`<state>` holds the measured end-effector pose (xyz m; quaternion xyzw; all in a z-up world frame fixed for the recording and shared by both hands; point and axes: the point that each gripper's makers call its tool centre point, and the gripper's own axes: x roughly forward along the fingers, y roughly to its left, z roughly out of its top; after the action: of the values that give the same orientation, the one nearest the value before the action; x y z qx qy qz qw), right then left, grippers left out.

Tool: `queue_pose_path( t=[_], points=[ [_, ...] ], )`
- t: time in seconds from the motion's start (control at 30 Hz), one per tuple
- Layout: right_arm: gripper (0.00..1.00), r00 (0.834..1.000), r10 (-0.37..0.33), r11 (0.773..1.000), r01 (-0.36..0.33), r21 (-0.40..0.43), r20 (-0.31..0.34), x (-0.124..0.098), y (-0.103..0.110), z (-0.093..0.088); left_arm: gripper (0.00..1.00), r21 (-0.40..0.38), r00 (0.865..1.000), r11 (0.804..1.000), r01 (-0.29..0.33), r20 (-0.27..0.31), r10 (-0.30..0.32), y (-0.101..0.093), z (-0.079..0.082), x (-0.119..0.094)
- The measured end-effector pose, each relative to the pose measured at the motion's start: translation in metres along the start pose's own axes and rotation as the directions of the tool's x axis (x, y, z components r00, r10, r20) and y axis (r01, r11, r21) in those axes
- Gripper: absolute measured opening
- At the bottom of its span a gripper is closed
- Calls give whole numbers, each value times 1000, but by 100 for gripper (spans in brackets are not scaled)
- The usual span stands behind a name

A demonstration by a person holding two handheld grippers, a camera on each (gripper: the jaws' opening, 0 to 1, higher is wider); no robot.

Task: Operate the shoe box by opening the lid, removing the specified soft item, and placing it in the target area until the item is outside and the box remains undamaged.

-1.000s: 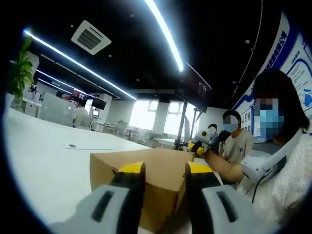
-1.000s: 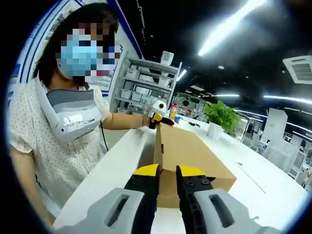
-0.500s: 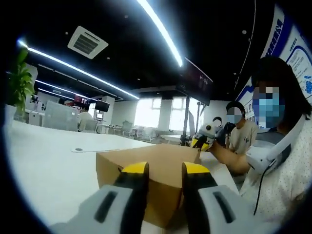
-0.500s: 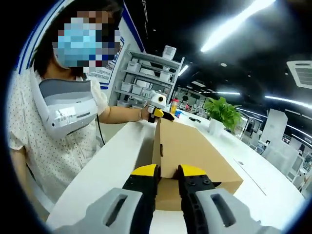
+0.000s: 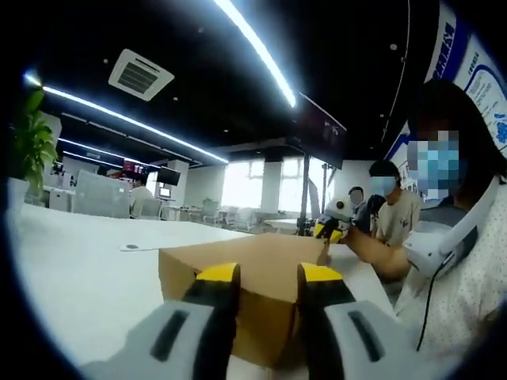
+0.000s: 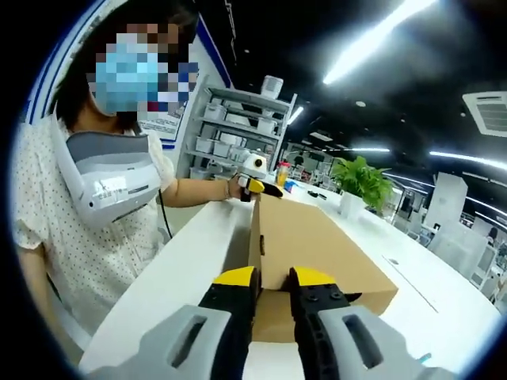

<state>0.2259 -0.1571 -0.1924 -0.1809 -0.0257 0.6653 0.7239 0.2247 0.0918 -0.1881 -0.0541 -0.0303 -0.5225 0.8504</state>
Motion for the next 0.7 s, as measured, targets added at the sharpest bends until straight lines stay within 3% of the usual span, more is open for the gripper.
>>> queue_pose_path(
  t=[0.13, 0.27, 0.33, 0.37, 0.4, 0.5, 0.57, 0.63, 0.7],
  points=[
    [18, 1000, 0, 1000, 0, -13, 5, 0, 1, 0, 44, 12, 1000, 1000, -7, 23, 7, -4, 5, -6],
    [20, 1000, -8, 1000, 9, -26, 9, -3, 0, 0, 45, 6, 999, 1000, -6, 49, 6, -7, 11, -13],
    [20, 999, -47, 999, 47, 5, -11, -6, -4, -2, 45, 0, 999, 1000, -17, 27, 17, -4, 7, -15],
    [22, 994, -107, 994, 107, 16, -1, -7, -12, 1, 45, 1, 1000, 1000, -21, 18, 21, -4, 6, -15],
    [27, 992, -123, 992, 123, 12, 15, -7, -12, 5, 45, -1, 1000, 1000, -21, 15, 21, -4, 5, -14],
    [36, 956, -286, 956, 281, 79, 63, -19, -22, 14, 49, -5, 1000, 1000, -19, -1, 19, -8, 3, -10],
    [35, 934, -348, 933, 338, 124, 74, -24, -21, 13, 53, 4, 999, 1000, -26, -23, 26, -8, 0, -9],
    [35, 923, -364, 924, 343, 169, 122, -24, -10, 15, 52, 15, 999, 999, -31, -41, 31, -9, -3, -8],
    [38, 916, -386, 911, 359, 202, 112, -22, -4, 11, 52, 22, 999, 999, -29, -46, 30, -11, -4, -7]
  ],
)
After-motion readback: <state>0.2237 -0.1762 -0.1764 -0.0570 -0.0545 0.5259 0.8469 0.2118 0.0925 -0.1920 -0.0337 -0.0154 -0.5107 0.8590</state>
